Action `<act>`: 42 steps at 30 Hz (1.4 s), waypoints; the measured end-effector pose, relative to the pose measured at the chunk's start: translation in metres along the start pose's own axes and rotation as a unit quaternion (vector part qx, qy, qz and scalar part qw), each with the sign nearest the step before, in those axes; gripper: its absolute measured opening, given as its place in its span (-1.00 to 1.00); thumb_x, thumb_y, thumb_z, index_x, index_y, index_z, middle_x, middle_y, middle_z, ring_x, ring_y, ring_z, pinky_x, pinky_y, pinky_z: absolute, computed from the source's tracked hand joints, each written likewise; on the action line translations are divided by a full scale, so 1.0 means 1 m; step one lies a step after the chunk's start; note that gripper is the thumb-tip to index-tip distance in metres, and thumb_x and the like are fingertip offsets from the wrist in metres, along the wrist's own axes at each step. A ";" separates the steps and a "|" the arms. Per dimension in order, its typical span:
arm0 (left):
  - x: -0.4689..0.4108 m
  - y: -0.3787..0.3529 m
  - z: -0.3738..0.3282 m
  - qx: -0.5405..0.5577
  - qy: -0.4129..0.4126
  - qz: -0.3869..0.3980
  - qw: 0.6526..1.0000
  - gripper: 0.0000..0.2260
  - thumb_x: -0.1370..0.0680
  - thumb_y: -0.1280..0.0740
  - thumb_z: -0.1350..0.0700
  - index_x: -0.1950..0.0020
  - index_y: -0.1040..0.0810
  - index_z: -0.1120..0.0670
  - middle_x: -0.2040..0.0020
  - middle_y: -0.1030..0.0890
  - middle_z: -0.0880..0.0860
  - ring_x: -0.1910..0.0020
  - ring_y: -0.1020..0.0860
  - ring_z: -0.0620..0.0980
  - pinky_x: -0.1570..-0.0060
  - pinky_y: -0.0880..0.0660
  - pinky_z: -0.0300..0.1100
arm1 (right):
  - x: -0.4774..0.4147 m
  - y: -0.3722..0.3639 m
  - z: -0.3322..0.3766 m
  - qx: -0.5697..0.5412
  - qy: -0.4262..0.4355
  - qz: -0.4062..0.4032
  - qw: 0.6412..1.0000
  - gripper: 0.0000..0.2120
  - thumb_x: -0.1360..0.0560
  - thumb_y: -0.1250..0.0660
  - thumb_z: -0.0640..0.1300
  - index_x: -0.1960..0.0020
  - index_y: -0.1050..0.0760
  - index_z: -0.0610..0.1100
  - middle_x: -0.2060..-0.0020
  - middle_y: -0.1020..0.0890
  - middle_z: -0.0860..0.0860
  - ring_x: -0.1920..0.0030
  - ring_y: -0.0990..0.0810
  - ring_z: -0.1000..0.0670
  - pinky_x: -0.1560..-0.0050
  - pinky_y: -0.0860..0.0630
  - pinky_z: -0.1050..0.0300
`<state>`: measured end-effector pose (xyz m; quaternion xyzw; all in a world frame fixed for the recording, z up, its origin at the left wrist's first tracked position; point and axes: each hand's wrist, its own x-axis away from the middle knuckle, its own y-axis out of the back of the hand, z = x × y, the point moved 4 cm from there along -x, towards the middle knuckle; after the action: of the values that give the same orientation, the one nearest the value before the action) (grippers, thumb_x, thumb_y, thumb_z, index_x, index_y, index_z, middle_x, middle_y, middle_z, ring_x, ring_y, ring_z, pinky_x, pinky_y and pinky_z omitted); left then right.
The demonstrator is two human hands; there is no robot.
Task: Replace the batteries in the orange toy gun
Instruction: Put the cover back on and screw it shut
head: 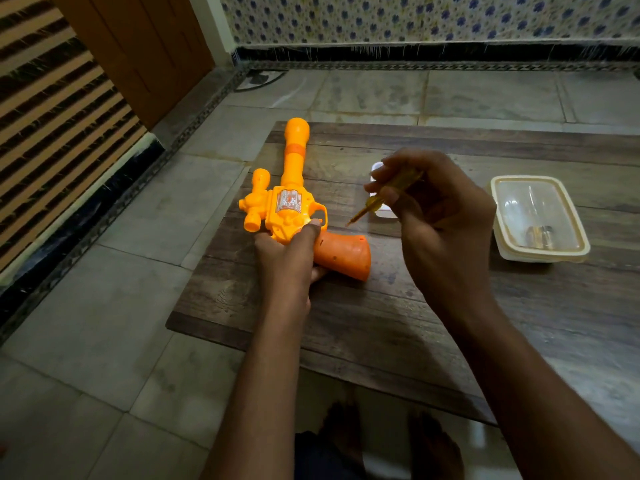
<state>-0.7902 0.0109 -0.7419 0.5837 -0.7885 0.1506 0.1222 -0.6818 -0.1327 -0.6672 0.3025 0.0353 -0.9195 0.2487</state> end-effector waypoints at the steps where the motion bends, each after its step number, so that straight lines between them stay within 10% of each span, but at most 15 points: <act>1: -0.001 0.003 -0.002 -0.034 -0.015 -0.014 0.999 -0.46 -0.41 -0.57 0.08 -0.34 -0.49 0.01 -0.16 -0.66 0.03 -0.11 -0.67 0.08 0.18 -0.69 0.09 | 0.000 -0.001 0.001 0.029 0.021 -0.004 0.999 -0.74 -0.51 -0.33 -0.50 -0.17 -0.54 -0.32 0.00 -0.68 -0.12 -0.07 -0.71 -0.05 -0.05 -0.66 -0.05; 4: 0.002 0.010 -0.012 -0.143 -0.055 -0.048 0.987 -0.50 -0.27 -0.56 -0.12 -0.15 -0.52 -0.09 -0.04 -0.64 -0.06 -0.02 -0.66 0.07 0.03 -0.67 0.19 | 0.003 -0.008 0.001 0.117 0.084 0.007 0.990 -0.73 -0.51 -0.29 -0.50 -0.16 -0.56 -0.31 -0.04 -0.69 -0.06 -0.07 -0.70 0.01 -0.02 -0.67 0.04; 11: 0.015 0.011 -0.019 -0.254 -0.105 -0.081 0.958 -0.16 -0.18 -0.42 -0.34 -0.40 -0.35 -0.05 -0.19 -0.61 0.07 -0.10 -0.63 0.23 0.06 -0.64 0.25 | -0.001 -0.031 -0.015 0.208 0.176 0.049 0.961 -0.74 -0.44 -0.39 -0.55 -0.05 -0.67 -0.31 0.04 -0.74 -0.12 0.06 -0.72 -0.05 0.02 -0.61 0.22; 16: 0.011 0.021 -0.020 -0.304 -0.115 -0.101 0.940 -0.28 -0.15 -0.34 -0.41 -0.19 -0.52 -0.04 -0.01 -0.67 0.07 0.01 -0.68 0.24 0.03 -0.65 0.16 | -0.028 -0.053 -0.048 0.259 0.209 0.154 0.930 -0.68 -0.42 -0.33 -0.55 -0.08 -0.67 -0.30 0.01 -0.72 -0.19 0.12 -0.72 -0.17 0.16 -0.67 -0.08; 31: 0.013 0.029 -0.028 -0.349 -0.108 -0.118 0.923 -0.53 -0.51 -0.44 -0.16 -0.27 -0.52 0.11 -0.24 -0.46 0.13 0.01 -0.38 0.04 0.06 -0.25 -0.14 | -0.073 -0.111 -0.086 0.467 0.121 0.491 0.725 -0.74 -0.46 -0.33 -0.42 -0.11 -0.64 -0.25 -0.06 -0.62 -0.20 -0.06 -0.62 -0.24 -0.03 -0.61 -0.18; 42: 0.016 0.023 -0.029 -0.371 -0.097 -0.095 0.919 -0.62 -0.48 -0.45 -0.16 -0.08 -0.53 0.11 -0.13 -0.43 0.07 0.10 -0.35 -0.01 0.11 -0.27 -0.12 | -0.069 -0.100 -0.084 0.472 0.105 0.478 0.733 -0.77 -0.52 -0.31 -0.36 -0.12 -0.65 -0.28 -0.09 -0.60 -0.22 -0.06 -0.62 -0.24 -0.04 -0.60 -0.18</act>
<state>-0.8163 0.0142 -0.7116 0.5802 -0.7367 -0.2224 0.2668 -0.6370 0.0024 -0.7045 0.4531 -0.5266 -0.5402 0.4750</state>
